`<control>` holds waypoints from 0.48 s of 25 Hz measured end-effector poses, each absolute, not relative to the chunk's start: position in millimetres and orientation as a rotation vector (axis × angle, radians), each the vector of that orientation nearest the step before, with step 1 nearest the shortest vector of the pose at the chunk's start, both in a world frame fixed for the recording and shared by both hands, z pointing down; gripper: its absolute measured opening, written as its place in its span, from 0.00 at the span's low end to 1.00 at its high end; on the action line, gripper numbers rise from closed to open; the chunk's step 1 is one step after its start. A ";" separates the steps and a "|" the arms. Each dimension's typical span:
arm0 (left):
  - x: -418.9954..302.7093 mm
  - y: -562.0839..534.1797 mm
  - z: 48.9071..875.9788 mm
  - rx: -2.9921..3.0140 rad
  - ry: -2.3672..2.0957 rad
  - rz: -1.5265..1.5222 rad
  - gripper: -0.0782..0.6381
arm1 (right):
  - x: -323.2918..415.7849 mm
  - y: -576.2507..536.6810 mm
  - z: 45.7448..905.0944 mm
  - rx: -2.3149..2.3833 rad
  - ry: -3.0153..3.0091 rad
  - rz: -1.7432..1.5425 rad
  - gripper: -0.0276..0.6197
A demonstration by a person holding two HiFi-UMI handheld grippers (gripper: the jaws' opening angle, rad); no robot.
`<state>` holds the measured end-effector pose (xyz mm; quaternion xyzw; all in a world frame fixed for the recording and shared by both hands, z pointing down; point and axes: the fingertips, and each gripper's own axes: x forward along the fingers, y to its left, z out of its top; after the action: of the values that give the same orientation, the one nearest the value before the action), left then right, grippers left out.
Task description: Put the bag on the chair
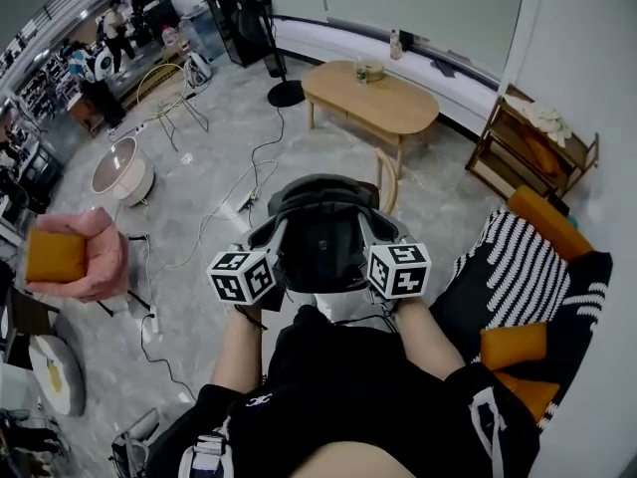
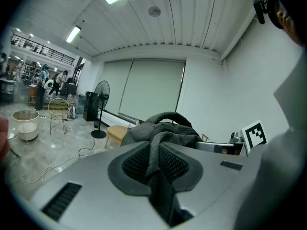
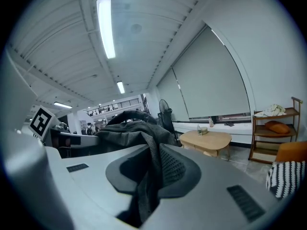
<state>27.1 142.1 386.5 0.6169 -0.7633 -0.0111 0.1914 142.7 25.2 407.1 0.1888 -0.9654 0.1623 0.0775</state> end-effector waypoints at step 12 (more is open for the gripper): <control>-144.5 63.9 416.5 1.801 -2.033 -0.057 0.19 | -18.0 -40.3 429.2 0.668 -2.814 0.495 0.15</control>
<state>-144.5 63.9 416.5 0.6480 -0.7315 -0.0206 0.2110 -18.0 -40.3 429.2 0.2266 -0.9538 0.1678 0.1035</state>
